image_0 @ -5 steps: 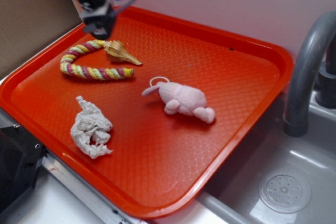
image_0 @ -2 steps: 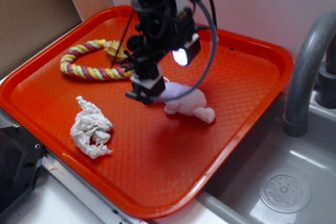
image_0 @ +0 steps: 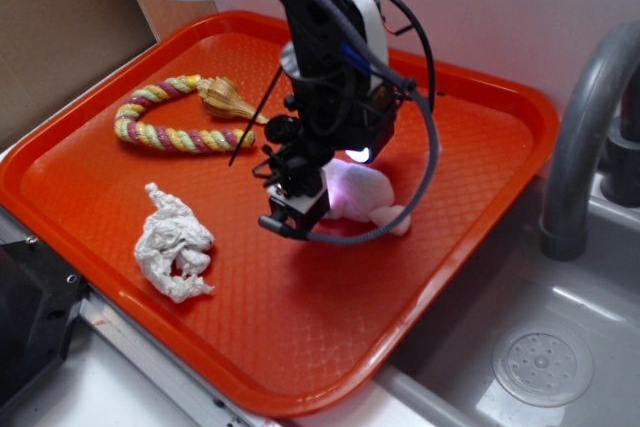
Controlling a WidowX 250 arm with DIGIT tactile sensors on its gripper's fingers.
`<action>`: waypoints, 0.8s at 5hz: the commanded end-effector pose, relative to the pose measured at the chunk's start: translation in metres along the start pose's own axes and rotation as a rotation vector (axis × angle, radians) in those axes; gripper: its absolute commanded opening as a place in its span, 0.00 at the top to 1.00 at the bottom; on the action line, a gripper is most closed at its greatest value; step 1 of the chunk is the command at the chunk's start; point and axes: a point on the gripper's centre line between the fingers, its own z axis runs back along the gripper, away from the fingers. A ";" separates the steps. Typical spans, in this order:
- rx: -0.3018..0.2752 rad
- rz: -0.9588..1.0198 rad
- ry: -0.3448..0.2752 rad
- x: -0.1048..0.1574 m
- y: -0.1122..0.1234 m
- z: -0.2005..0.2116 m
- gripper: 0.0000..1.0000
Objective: Grab the pink bunny.
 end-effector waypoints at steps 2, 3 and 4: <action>0.043 0.072 -0.003 0.018 -0.028 -0.002 1.00; 0.073 0.137 -0.011 0.014 -0.028 0.001 1.00; 0.178 0.395 -0.003 -0.016 -0.019 0.034 1.00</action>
